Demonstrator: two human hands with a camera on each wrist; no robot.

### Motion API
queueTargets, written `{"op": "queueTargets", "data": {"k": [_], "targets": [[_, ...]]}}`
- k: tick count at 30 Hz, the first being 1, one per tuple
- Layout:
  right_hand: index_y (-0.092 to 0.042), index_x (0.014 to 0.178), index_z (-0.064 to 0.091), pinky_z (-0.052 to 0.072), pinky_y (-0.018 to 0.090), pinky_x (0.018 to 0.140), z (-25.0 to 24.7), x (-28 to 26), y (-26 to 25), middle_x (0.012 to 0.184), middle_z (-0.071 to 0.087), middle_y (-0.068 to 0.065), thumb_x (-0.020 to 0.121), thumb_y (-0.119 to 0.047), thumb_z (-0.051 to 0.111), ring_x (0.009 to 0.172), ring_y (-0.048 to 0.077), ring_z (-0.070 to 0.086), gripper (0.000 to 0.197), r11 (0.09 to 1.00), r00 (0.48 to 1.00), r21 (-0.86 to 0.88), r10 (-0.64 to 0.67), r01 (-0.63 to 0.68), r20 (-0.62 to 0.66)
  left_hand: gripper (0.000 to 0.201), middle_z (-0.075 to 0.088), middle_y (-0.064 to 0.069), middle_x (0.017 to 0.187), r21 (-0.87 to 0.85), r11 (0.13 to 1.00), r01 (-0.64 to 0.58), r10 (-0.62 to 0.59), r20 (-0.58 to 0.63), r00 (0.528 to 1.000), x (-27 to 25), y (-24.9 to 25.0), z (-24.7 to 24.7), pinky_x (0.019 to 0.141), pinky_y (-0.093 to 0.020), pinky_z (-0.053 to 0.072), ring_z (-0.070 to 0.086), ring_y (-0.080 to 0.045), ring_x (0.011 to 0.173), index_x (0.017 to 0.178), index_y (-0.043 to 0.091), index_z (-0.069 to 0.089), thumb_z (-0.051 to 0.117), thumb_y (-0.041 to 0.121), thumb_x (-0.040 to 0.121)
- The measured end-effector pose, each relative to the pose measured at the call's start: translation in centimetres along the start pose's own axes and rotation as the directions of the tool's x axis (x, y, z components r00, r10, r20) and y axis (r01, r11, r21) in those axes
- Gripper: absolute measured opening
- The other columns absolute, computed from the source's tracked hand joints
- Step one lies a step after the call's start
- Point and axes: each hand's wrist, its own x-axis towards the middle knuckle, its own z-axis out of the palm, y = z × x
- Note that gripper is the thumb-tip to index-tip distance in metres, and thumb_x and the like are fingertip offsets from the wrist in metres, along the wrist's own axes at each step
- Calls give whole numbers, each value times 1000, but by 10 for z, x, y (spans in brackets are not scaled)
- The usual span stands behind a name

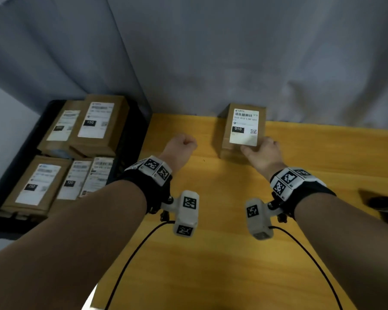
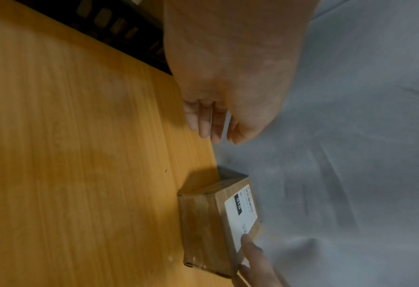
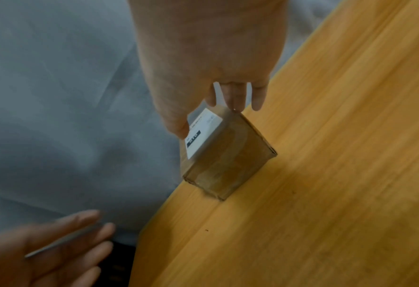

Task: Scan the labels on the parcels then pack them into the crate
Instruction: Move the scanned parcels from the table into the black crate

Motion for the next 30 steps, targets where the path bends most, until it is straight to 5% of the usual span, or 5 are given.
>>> {"op": "queueTargets", "data": {"k": [5,13,16,22,30], "targets": [[-3,144,33,41,38,105,1,23,12,142,47,16,90,-40,62,129,32,47,72,971,997,228,61,-70,46,43,50,-7,138,40,997,60,-65,140,988,23,8,32,105,-42,44,52,-25,121,136,18,47,48,37,98],[-9,138,40,48,40,97,9,30,39,128,52,8,92,-44,59,104,22,51,61,863,961,446,140,-236,239,64,41,-5,150,82,993,90,-109,269,957,39,23,68,107,-45,41,46,-26,131,151,23,25,45,50,97],[-11,124,41,52,33,78,14,18,45,110,55,2,87,-36,67,93,17,57,51,776,944,559,136,-291,302,54,55,-5,126,-79,983,163,-143,214,966,28,15,72,99,-45,49,59,-26,111,143,22,37,52,43,96],[-19,107,43,52,46,85,32,-13,38,112,63,6,80,-45,72,102,26,62,48,667,909,667,39,-333,415,21,55,-3,114,-375,888,265,-221,156,963,-7,-16,52,94,-46,53,59,-22,106,94,30,45,65,38,89],[-37,126,37,50,39,84,43,-64,-52,106,67,-4,81,-31,72,99,18,64,57,649,860,732,-235,-208,453,64,49,0,135,-611,744,271,-216,164,963,-61,-44,-35,97,-41,46,51,-23,121,141,29,37,59,55,87]]}}
